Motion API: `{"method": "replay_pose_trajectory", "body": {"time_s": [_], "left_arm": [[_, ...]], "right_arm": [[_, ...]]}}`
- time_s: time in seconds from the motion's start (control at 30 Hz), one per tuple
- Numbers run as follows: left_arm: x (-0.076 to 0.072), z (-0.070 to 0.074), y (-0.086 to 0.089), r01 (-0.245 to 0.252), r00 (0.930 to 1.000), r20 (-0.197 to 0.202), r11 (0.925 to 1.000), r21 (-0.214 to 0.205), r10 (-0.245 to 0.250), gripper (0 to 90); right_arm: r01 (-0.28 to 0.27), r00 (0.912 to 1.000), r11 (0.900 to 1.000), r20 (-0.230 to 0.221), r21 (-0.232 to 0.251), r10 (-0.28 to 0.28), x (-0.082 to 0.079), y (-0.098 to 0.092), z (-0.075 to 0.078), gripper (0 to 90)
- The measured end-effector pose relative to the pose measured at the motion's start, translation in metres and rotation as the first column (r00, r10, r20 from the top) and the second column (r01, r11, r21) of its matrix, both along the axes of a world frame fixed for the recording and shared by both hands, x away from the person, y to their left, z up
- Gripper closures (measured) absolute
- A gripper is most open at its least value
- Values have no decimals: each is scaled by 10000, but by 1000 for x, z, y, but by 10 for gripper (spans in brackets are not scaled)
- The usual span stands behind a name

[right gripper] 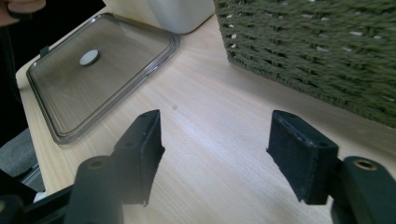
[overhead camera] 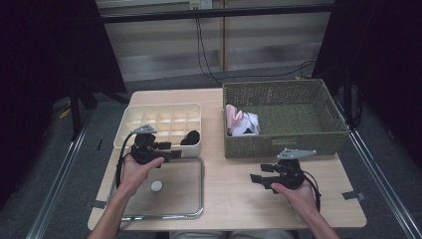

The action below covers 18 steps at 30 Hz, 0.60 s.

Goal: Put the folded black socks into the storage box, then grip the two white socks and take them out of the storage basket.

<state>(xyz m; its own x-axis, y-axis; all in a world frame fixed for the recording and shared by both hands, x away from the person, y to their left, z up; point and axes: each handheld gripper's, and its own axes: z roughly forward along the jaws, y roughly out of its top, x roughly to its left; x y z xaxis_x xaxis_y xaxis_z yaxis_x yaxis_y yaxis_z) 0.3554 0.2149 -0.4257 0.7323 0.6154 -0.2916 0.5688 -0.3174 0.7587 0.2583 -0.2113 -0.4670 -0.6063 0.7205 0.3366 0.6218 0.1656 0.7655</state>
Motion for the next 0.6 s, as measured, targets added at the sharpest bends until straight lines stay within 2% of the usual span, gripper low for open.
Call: {"method": "replay_pose_trajectory", "body": {"time_s": [0.13, 0.33, 0.6], "left_arm": [[-13, -6, 3, -74, 9999, 118, 10000, -40, 74, 339], [-32, -13, 6, -87, 9998, 150, 10000, 33, 86, 329], [-55, -23, 9, -194, 9998, 80, 9990, 400, 191, 298]], "right_arm": [[53, 10000, 9999, -24, 139, -53, 0, -2, 1, 393], [46, 10000, 10000, -41, 2, -46, 2, -3, 4, 405], [107, 9999, 9999, -96, -86, -107, 8, -5, 10, 413]]}}
